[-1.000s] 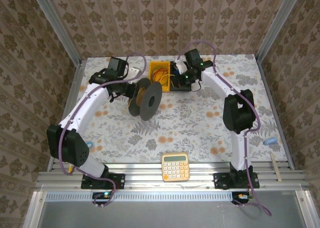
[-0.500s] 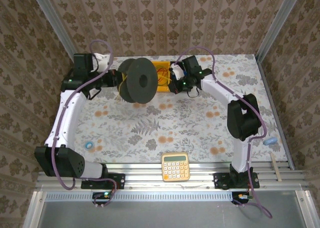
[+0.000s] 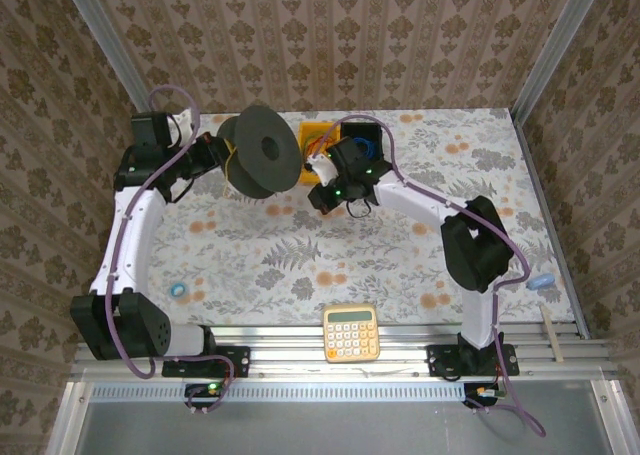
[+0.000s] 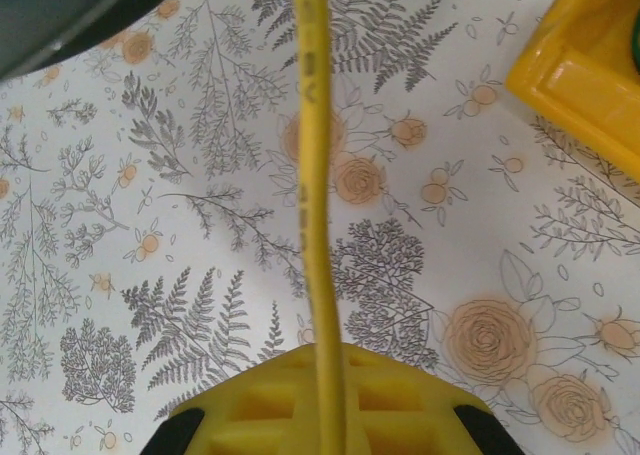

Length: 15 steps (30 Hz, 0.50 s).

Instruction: Wrap the cables

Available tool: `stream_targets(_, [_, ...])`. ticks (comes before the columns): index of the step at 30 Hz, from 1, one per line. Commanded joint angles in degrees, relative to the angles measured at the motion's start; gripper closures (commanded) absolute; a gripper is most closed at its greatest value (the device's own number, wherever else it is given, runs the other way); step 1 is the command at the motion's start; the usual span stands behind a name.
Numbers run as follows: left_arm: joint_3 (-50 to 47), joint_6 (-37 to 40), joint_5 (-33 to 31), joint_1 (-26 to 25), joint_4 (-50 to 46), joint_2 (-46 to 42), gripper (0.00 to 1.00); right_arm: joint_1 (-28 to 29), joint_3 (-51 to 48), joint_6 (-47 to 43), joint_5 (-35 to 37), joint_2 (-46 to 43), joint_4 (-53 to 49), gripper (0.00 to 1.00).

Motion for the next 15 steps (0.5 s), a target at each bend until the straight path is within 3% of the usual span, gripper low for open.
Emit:
stream_targets(1, [1.9,-3.6,-8.2,2.1,12.4,-4.4,1.0,1.8,-2.4,0.7,3.5,-2.5,-6.2,1.0])
stream_targets(15, [3.1,0.6,-17.7,4.8,7.4,-6.1,1.0,0.1,-16.3,3.9,4.5,-6.0,-2.2,1.0])
